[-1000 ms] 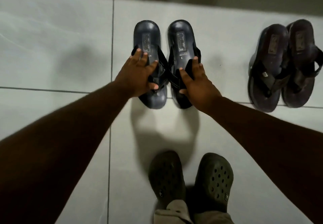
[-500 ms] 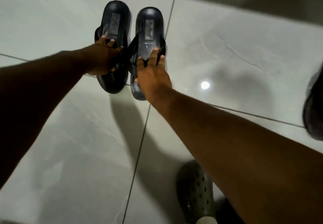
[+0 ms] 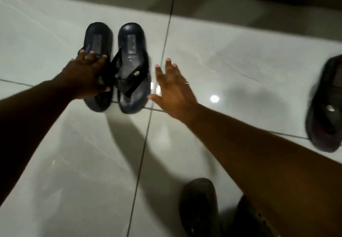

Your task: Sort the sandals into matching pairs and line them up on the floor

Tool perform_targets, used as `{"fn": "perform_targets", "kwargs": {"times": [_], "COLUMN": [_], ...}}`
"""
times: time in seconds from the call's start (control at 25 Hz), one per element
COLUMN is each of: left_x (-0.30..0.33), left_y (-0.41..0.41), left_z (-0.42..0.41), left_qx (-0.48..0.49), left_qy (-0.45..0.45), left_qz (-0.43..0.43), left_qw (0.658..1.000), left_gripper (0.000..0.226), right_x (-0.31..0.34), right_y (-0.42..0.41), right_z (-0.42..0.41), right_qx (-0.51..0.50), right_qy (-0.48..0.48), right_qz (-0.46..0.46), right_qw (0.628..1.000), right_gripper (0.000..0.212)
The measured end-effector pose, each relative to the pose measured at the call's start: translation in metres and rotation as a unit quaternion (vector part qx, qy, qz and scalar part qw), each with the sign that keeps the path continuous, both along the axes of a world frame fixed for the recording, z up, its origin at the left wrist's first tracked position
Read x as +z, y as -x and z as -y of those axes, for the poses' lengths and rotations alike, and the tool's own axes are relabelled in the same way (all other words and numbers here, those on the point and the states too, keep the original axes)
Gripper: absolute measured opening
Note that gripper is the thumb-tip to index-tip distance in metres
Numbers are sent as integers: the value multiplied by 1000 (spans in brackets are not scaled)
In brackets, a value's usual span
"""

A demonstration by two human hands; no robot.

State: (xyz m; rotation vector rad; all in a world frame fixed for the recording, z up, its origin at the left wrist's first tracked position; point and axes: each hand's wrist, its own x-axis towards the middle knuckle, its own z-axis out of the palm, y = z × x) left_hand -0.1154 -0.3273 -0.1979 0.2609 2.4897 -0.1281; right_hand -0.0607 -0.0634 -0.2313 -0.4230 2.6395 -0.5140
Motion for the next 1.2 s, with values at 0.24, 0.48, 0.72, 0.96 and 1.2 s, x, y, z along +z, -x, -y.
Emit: {"fn": "perform_targets", "kwargs": {"times": [0.24, 0.48, 0.72, 0.96, 1.2], "left_x": [18, 1, -61, -69, -68], "left_y": [-49, -55, -65, -91, -111], "left_z": [-248, -496, -573, -681, -774], "left_qx": [-104, -208, -283, -272, -293], "left_qy": [-190, -243, -187, -207, -195], "left_qz": [-8, -7, -2, -52, -48], "left_qw": [976, 947, 941, 938, 935], "left_gripper": [100, 91, 71, 67, 67], "right_x": [51, 52, -14, -16, -17], "right_y": [-71, -97, -115, -132, -158], "right_z": [-305, -458, -481, -593, -683], "right_qx": [-206, -343, -335, -323, -330], "right_qy": [-185, -207, -123, -123, -111], "right_qz": [13, 82, 70, 20, 83], "right_qw": [961, 913, 932, 938, 934], "right_gripper": [81, 67, 60, 55, 57]}}
